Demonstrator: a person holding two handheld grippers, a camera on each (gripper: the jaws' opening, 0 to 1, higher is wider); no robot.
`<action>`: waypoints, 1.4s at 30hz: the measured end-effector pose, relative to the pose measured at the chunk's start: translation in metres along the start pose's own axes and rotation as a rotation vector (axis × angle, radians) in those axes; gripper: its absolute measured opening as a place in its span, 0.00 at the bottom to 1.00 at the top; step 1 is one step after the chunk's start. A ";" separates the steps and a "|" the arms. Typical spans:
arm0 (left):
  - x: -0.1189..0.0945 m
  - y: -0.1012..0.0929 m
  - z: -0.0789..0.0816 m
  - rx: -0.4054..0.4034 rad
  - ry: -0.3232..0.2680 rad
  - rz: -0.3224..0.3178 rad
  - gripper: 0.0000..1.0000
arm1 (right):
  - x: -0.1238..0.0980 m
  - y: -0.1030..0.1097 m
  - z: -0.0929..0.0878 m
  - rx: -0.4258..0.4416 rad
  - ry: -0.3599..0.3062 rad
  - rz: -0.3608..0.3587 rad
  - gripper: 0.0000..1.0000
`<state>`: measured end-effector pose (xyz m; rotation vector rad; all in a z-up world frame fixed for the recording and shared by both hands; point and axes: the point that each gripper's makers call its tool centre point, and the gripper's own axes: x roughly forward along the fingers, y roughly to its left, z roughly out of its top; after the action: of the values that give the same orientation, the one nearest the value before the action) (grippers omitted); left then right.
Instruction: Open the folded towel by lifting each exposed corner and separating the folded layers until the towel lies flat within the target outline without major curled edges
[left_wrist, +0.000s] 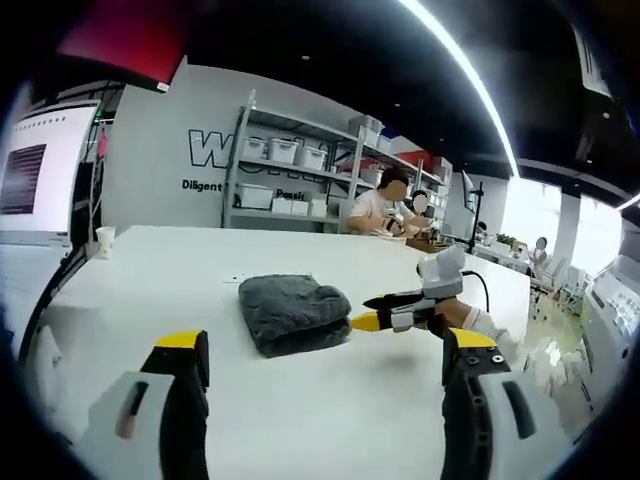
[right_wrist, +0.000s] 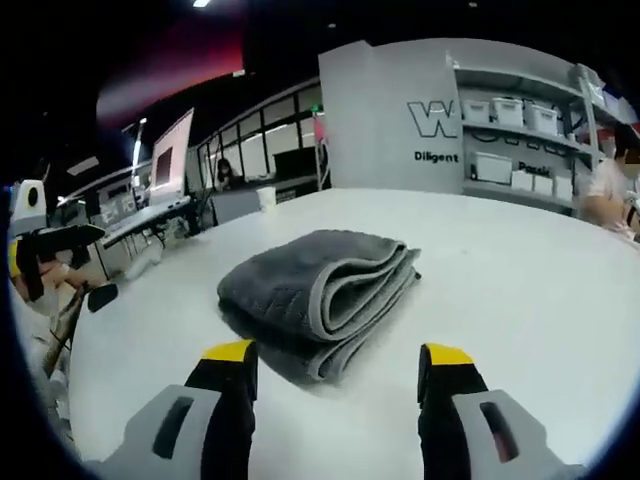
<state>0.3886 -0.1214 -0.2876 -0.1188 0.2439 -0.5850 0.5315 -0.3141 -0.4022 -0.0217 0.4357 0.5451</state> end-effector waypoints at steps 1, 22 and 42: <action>0.000 0.001 0.000 0.001 0.000 0.003 0.96 | 0.001 0.000 -0.001 0.000 0.003 0.001 0.60; 0.010 -0.004 -0.003 0.020 0.034 0.009 0.94 | 0.022 0.013 -0.017 0.146 -0.035 0.110 0.23; 0.022 -0.018 -0.007 0.022 0.049 -0.039 0.93 | 0.024 0.014 -0.012 0.155 -0.122 0.114 0.00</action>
<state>0.3951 -0.1489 -0.2959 -0.0880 0.2826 -0.6299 0.5381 -0.2913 -0.4214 0.1855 0.3605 0.6204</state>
